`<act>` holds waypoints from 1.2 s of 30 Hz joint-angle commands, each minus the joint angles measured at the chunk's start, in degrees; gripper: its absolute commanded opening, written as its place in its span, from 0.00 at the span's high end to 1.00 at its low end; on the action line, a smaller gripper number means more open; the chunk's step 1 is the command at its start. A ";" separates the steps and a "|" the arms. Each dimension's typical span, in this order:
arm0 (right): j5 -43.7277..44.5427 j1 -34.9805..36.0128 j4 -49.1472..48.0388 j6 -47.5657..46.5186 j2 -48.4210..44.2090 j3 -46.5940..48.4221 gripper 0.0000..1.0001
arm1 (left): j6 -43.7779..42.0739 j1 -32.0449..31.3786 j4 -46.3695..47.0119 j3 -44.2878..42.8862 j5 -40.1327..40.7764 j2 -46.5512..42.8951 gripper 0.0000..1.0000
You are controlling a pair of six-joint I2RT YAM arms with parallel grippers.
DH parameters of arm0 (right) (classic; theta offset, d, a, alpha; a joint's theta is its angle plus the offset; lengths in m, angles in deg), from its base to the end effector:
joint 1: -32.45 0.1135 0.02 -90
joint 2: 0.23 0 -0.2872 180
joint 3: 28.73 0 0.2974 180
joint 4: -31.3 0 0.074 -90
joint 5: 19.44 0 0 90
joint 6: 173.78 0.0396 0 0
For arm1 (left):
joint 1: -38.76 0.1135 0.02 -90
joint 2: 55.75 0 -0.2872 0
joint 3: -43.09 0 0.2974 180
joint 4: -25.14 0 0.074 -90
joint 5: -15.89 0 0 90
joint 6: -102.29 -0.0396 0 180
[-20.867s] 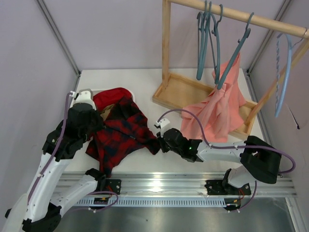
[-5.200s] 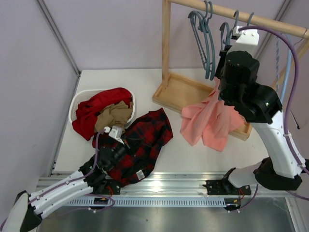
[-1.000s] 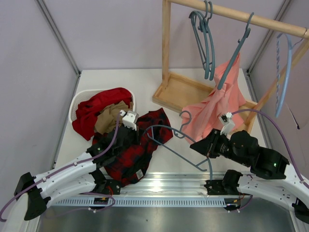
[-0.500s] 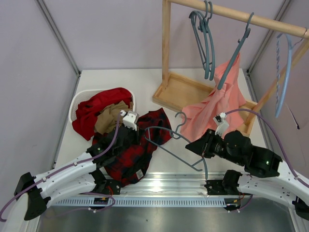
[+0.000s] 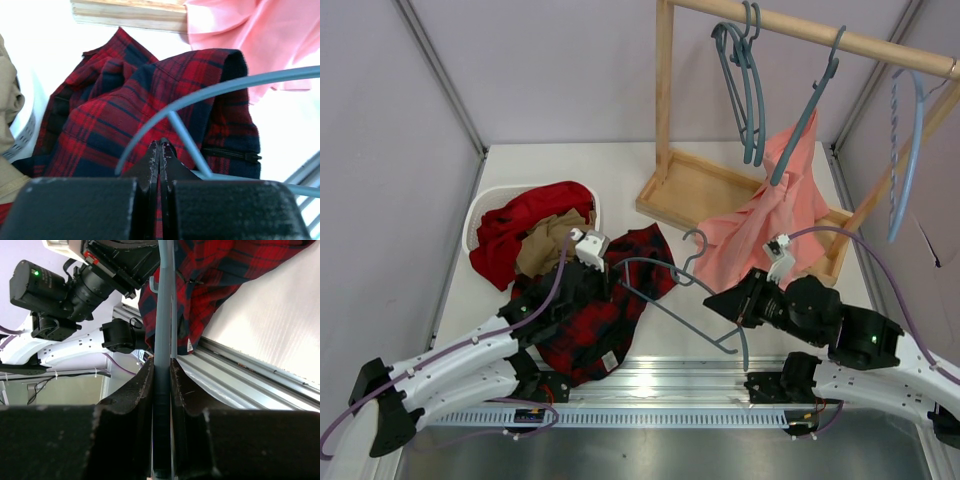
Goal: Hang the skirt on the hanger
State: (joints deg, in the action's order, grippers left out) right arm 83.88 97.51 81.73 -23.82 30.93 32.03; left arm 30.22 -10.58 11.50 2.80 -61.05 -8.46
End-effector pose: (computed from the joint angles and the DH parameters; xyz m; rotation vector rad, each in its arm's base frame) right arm 0.0665 0.1213 0.3690 0.0763 2.1288 1.1842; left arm 0.1539 -0.1654 0.2486 0.3805 1.9256 -0.5634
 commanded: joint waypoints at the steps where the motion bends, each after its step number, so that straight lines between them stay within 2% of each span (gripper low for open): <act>1: 1.27 0.60 -5.11 0.50 0.31 -1.57 1.00 | -0.53 0.47 1.30 -2.65 -2.08 -2.02 1.00; 3: 2.49 0.77 -4.25 -0.02 0.57 -0.61 1.00 | -0.36 0.39 0.07 -2.38 0.02 -2.29 1.00; 8: 10.13 1.04 5.59 -2.39 0.22 6.58 1.00 | 2.01 0.39 -2.57 -1.25 4.34 -3.16 1.00; 11: 10.76 0.95 8.06 -3.27 0.13 9.14 1.00 | 2.63 0.47 -2.22 0.08 5.39 -4.66 1.00; 25: 2.86 1.04 0.60 0.06 0.13 4.49 1.00 | -0.09 0.47 0.07 -2.47 4.34 0.08 1.00; 36: 2.59 1.56 -0.03 0.50 0.22 5.28 1.00 | 0.17 0.56 1.38 -2.47 4.96 2.63 1.00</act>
State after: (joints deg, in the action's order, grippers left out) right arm 86.55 98.51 84.83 -24.19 31.30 36.25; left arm 31.25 -10.56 10.01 2.80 -57.16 -6.12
